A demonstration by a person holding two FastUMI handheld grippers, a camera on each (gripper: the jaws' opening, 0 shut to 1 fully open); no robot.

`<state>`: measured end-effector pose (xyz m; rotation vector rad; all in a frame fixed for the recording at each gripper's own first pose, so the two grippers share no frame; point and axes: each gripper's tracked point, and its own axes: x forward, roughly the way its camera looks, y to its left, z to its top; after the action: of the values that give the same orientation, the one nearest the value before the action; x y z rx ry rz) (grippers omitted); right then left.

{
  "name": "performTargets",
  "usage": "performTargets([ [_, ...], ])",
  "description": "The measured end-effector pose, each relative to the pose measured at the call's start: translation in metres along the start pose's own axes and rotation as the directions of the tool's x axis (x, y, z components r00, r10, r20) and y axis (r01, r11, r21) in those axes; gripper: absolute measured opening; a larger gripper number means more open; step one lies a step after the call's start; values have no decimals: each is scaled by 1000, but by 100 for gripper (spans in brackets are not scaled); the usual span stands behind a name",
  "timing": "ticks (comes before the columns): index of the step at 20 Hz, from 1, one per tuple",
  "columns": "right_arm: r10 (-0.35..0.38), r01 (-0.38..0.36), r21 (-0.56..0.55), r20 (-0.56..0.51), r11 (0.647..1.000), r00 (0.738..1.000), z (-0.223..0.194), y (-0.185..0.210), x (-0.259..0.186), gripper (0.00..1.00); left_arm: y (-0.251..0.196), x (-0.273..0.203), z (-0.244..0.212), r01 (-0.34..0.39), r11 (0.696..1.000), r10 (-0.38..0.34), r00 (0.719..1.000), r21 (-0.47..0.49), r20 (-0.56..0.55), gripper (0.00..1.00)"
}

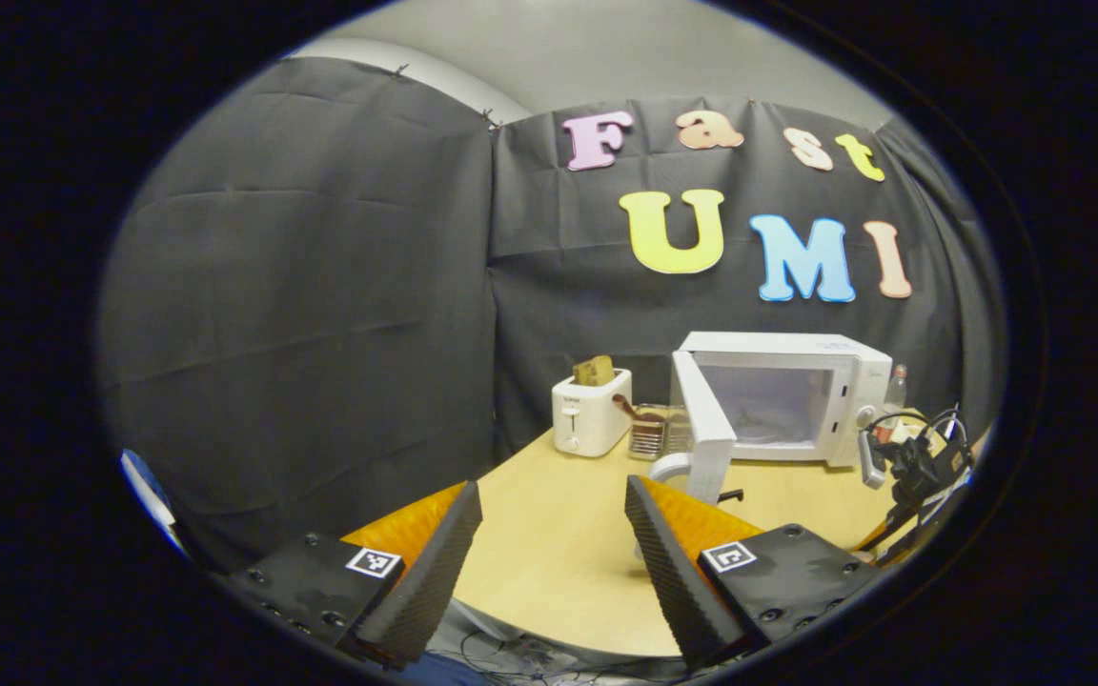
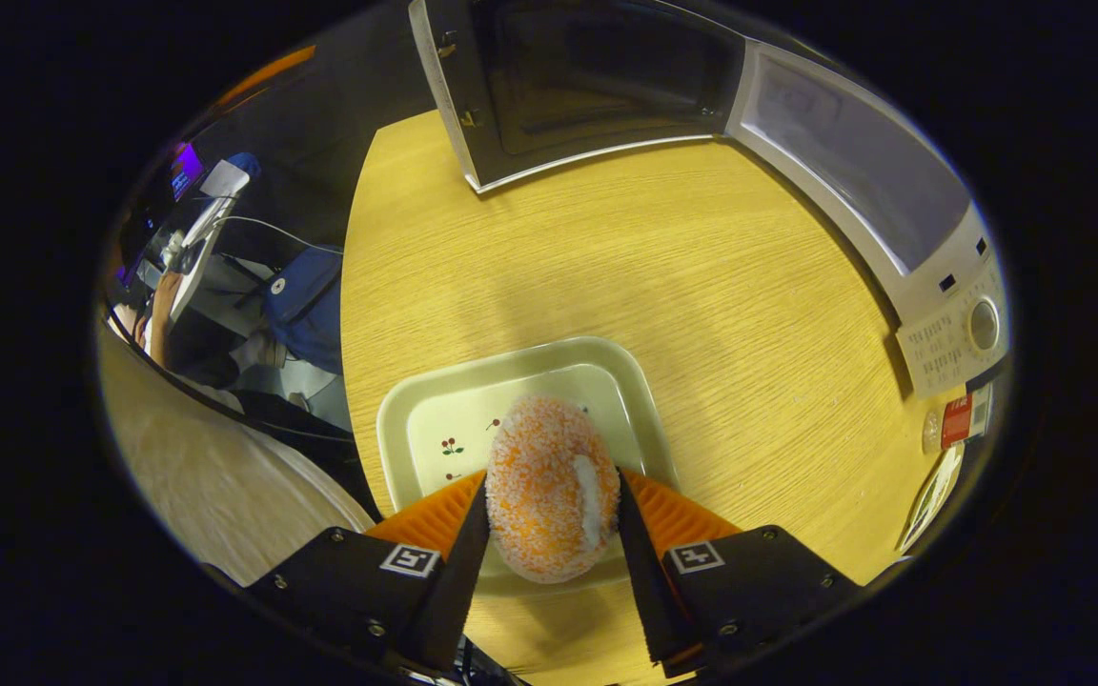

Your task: Open the microwave oven with the left hand, put the food in, and close the microwave oven.

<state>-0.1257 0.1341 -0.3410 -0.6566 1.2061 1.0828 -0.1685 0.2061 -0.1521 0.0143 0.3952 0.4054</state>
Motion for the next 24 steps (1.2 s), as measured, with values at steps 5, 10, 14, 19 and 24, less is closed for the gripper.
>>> performTargets([
  [5, -131, 129, 21, 141, 991, 981, 38, -22, -23, 72, -3, 8, 6, 16, 1000, -16, 1000, -18, 18, 100],
  [10, -268, 258, 69, 253, 964, 930, 90, -67, -53, 72, -8, 15, 3, 28, 999, -28, 999, -41, 20, 99],
  [14, -335, 314, 117, 335, 942, 881, 132, -95, -72, 72, -6, 15, 3, 15, 998, -14, 1000, -56, 20, 99],
  [19, -394, 368, 145, 404, 919, 826, 185, -131, -86, 72, 4, 11, -2, -22, 998, 22, 1000, -59, 14, 99],
  [24, -453, 447, 124, 440, 886, 775, 229, -177, -89, 72, 21, 5, -9, -73, 995, 72, 997, -71, -8, 100],
])
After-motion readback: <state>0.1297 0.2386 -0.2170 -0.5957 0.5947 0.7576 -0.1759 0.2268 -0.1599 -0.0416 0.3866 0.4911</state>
